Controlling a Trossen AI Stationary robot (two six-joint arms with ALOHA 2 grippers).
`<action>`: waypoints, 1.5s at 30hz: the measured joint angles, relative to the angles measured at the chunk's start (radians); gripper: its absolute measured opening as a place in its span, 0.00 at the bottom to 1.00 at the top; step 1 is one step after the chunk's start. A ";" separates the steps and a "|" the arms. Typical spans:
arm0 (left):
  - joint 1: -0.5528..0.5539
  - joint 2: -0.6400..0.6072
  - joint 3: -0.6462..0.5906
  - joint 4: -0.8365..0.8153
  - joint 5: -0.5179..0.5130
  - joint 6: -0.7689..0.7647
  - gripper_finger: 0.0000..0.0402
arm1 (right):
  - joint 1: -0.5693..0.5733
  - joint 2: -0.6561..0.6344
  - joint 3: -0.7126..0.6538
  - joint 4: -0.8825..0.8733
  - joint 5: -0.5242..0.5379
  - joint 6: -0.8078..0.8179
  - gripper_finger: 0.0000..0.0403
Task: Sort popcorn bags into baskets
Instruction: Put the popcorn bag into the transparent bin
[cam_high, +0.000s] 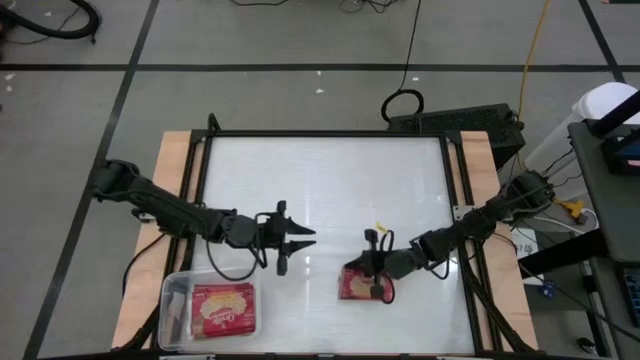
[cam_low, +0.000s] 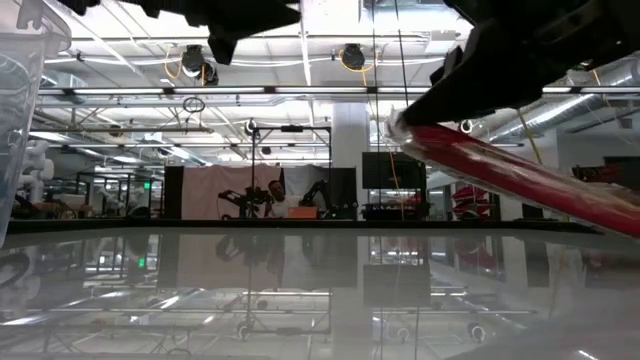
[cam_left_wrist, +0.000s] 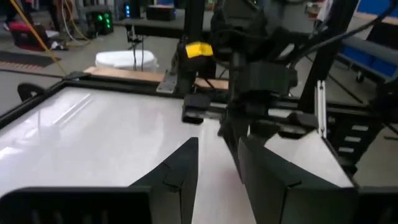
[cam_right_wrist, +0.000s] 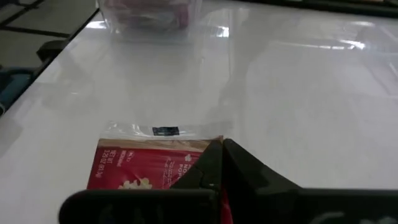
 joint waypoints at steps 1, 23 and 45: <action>0.000 0.013 0.000 0.008 0.000 0.000 0.29 | -0.004 -0.002 0.000 0.007 0.000 -0.011 0.00; 0.007 0.110 0.000 0.087 -0.060 0.115 0.62 | -0.076 -0.258 0.001 0.066 0.213 -0.246 0.00; 0.004 0.110 0.000 0.056 -0.136 0.130 0.50 | -0.118 -0.346 0.001 0.174 0.214 -0.356 0.00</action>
